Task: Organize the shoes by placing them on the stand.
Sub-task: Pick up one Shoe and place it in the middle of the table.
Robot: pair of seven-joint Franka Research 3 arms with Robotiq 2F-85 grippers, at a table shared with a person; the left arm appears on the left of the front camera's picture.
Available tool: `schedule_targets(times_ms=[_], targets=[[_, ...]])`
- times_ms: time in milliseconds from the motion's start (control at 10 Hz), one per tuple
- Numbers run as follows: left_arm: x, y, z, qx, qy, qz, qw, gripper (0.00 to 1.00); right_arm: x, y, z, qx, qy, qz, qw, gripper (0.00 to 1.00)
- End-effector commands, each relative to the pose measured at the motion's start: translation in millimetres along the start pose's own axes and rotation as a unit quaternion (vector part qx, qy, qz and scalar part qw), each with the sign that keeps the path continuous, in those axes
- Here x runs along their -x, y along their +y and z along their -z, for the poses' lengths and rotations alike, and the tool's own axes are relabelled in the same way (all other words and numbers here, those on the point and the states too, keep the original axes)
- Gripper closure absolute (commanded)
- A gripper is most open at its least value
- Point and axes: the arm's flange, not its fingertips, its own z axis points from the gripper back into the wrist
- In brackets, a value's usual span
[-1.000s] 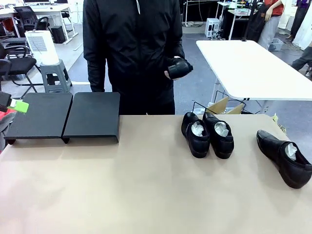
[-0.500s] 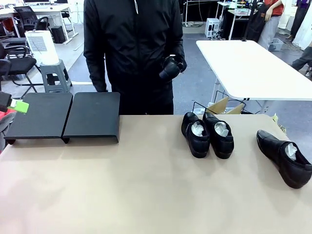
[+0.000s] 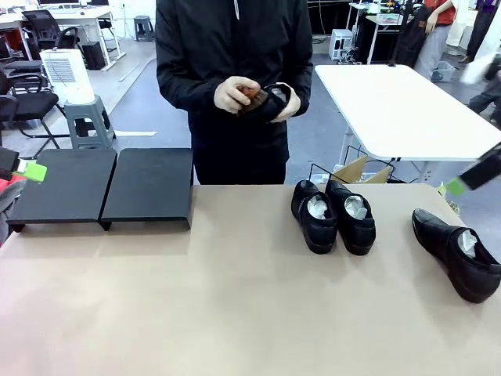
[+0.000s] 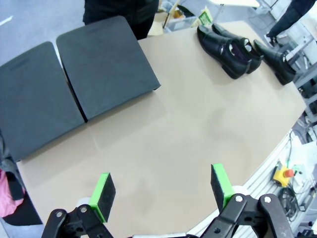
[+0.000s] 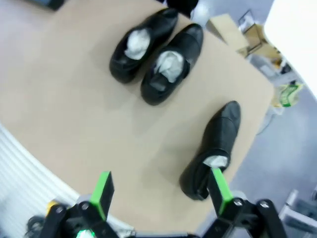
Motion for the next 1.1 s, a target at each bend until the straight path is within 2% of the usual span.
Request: schedule_targets(times_ms=[0,100,300,400,500,600,800,1000], targets=[[0.4,1.0,0.9,0.007,-0.005,0.004,1.0,0.0,-35.2,3.8,31.2,-0.03,0.042,-0.04,0.998,0.0],[0.4,1.0,0.9,0.007,-0.005,0.004,1.0,0.0,0.0,0.0,0.0,0.0,0.0,0.0,1.0,0.0],[0.4,1.0,0.9,0.007,-0.005,0.004,1.0,0.0,0.0,0.0,0.0,0.0,0.0,0.0,1.0,0.0],[0.4,1.0,0.9,0.007,-0.005,0.004,1.0,0.0,-16.9,9.4,19.0,-0.016,0.016,-0.018,1.0,0.0],[0.4,1.0,0.9,0.007,-0.005,0.004,1.0,0.0,-17.3,21.1,15.7,-0.005,0.045,0.028,0.999,0.0],[0.4,1.0,0.9,0.007,-0.005,0.004,1.0,0.0,-36.1,39.3,20.3,0.056,0.068,0.088,0.992,0.0],[0.4,1.0,0.9,0.007,-0.005,0.004,1.0,0.0,-85.1,62.6,66.2,0.101,0.086,0.142,0.981,0.0],[0.4,1.0,0.9,0.007,-0.005,0.004,1.0,0.0,-112.2,78.2,125.4,0.118,0.117,0.181,0.969,0.0]])
